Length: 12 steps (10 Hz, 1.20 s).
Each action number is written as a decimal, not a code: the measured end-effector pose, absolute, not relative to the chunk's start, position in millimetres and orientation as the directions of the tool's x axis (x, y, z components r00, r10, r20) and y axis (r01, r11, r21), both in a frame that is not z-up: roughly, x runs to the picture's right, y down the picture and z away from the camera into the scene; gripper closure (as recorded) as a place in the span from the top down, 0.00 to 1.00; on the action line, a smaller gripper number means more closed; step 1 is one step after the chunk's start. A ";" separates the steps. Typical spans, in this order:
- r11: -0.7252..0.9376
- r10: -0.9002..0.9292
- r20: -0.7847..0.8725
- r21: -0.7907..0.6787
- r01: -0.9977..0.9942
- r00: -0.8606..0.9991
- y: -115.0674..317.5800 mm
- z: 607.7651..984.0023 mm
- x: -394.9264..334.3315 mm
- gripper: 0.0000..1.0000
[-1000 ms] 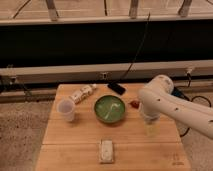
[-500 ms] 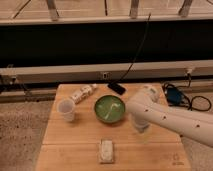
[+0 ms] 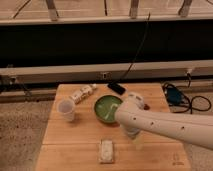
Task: Wipe the white sponge on the table
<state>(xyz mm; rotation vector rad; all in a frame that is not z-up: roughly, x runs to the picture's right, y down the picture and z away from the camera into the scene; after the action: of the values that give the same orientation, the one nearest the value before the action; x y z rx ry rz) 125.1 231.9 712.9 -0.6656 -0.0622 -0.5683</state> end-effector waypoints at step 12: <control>0.473 -0.630 0.385 -0.499 0.727 0.674 271.8 727.3 80.2 0.80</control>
<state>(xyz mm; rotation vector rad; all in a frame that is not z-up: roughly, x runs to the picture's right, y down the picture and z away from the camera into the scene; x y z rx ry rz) 80.2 271.8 727.3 -0.6855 -0.1556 -0.8344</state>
